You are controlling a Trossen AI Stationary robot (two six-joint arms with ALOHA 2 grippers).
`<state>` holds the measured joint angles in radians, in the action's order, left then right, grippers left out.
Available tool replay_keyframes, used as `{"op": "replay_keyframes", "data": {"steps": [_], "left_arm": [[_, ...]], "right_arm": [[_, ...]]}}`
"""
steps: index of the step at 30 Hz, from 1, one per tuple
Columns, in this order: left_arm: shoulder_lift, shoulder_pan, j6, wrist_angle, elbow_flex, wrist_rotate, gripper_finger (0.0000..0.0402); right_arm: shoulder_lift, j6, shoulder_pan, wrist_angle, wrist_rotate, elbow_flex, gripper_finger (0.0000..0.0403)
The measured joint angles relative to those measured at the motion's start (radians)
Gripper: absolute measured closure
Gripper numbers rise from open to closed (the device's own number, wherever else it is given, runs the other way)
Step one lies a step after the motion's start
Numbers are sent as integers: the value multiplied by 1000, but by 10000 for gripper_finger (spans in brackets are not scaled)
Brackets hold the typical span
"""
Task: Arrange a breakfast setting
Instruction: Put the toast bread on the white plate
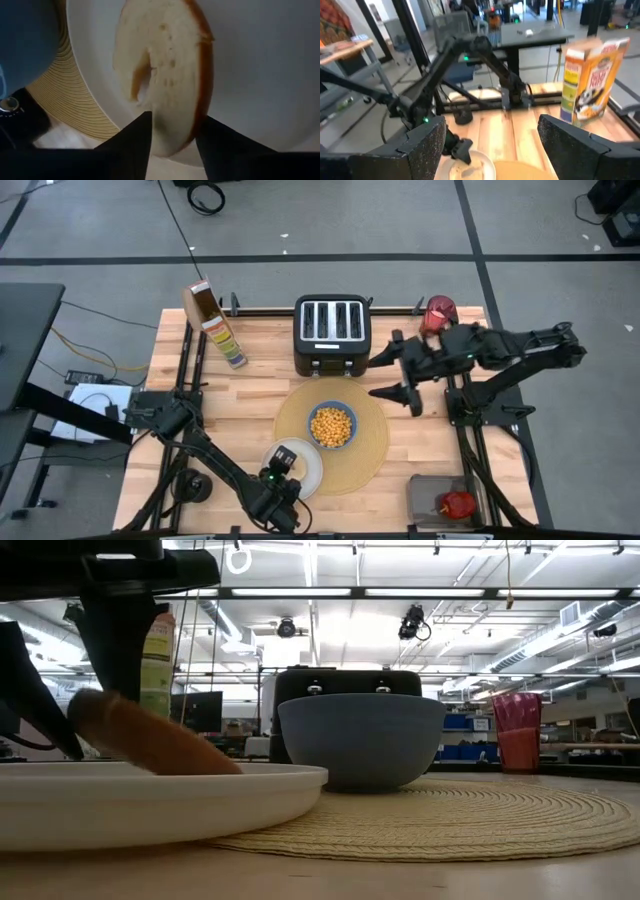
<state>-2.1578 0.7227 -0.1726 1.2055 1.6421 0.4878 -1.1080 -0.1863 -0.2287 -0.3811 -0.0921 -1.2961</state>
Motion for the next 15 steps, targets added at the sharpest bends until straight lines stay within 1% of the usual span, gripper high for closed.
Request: {"op": "replay_keyframes", "data": {"steps": [4, 7, 11, 13, 15], "left_arm": [[2, 0, 0, 11, 0, 0, 225], [12, 0, 8, 26, 0, -17, 213], [57, 2, 52, 57, 0, -86, 210], [95, 4, 51, 57, 0, -87, 212], [143, -4, 1, 29, 0, -68, 216]], "right_arm": [[-39, -17, 0, -32, 21, 0, 82], [-55, -53, 0, -68, 69, 0, 82], [-48, -87, 0, -173, 117, 0, 82], [-43, -108, -1, -245, 119, 0, 83], [-40, -137, -4, -310, 113, 0, 85]]}}
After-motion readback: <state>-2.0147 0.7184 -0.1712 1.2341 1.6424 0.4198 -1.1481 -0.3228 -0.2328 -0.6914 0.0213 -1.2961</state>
